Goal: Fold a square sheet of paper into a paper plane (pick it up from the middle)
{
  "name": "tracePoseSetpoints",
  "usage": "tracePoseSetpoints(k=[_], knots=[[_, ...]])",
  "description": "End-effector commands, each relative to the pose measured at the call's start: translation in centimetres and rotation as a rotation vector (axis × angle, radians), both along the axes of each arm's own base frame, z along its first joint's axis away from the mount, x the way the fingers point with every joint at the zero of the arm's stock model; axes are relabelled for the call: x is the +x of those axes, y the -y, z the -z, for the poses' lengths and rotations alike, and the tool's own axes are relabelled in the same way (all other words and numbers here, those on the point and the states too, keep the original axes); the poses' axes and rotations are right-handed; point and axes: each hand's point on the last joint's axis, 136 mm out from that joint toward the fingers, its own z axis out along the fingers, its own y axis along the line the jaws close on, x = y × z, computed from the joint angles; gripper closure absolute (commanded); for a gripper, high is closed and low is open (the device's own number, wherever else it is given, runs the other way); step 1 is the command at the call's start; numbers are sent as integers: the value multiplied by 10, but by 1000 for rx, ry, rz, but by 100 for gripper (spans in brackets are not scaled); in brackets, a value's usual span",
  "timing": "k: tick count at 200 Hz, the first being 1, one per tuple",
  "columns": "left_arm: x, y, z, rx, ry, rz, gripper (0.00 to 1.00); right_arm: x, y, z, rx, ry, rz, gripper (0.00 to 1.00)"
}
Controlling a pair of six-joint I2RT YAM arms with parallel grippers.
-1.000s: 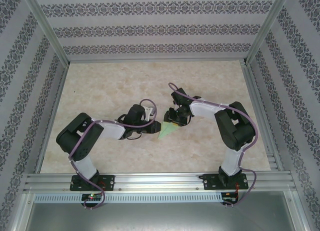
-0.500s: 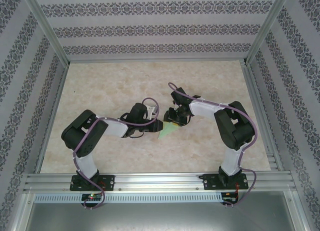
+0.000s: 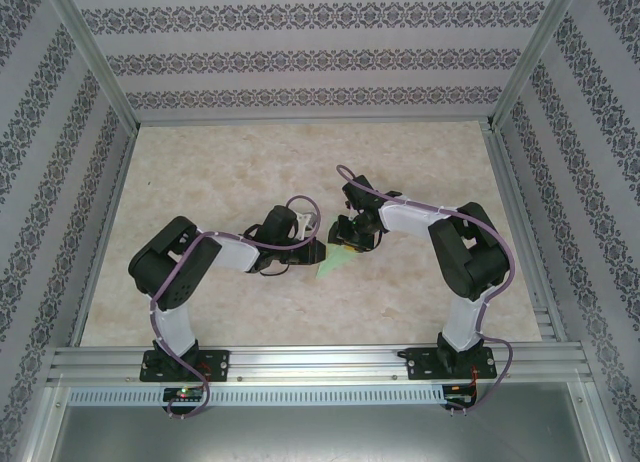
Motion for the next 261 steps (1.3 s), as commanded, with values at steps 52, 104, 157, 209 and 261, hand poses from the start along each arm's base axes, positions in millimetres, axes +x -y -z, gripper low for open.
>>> tracePoseSetpoints(k=[52,104,157,209,261], knots=[[4,-1,5,31,-3,2,90,-13,15,21,-57,-60,17,63],[4,1,-5,8,9,1,88,-21,30,37,-173,-120,23,67],[19,-21,-39,39,120,-119,94,-26,34,44,-212,-135,14,68],[15,-10,-39,-12,98,-69,93,-29,31,50,-221,-150,1,67],[11,-3,-31,-31,68,-36,93,-30,29,50,-218,-157,-3,59]])
